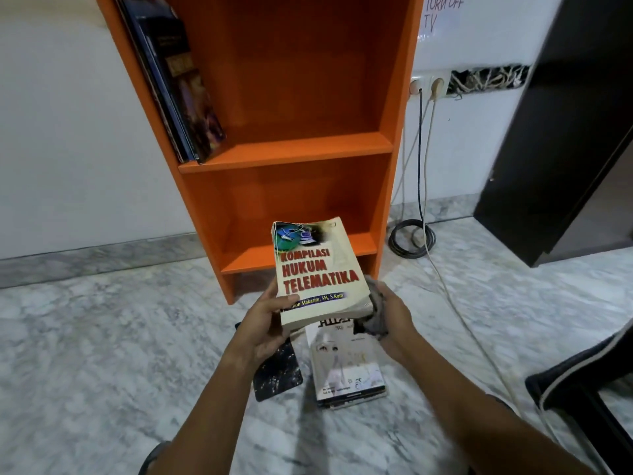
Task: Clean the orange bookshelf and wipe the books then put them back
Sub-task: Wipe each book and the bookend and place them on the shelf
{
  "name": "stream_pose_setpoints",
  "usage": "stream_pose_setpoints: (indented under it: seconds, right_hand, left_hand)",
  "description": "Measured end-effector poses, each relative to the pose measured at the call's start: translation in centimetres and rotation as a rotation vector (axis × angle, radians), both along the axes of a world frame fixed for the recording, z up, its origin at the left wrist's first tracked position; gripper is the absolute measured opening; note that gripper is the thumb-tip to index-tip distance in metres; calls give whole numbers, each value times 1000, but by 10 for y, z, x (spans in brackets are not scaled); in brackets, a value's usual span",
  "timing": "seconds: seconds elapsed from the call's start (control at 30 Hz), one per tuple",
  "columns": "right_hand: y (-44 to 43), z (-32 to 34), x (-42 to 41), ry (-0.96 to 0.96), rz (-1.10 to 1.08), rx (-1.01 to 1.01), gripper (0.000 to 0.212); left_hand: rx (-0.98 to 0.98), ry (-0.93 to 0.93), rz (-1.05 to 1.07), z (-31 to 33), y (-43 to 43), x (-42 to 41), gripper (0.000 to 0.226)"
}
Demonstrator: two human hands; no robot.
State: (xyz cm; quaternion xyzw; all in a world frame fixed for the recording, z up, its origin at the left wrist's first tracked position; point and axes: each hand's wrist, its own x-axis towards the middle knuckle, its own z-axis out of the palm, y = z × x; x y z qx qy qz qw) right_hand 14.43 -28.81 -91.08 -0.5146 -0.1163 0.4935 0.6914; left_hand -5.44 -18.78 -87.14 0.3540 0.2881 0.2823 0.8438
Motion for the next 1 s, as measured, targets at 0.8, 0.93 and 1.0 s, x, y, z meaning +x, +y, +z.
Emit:
stream_pose_setpoints:
  seconds: [0.8,0.93,1.0]
  right_hand:
    - [46,63,-55,-1544,90,-31,54]
    - [67,94,-23,-1323,-2,-157,41]
    - [67,93,-11,-1216,46,-147,33]
  left_hand:
    - [30,-165,104,41,-20,31,37]
    - [43,-173,87,43,-29,38,36]
    - [49,-201,128,45,-22,35,42]
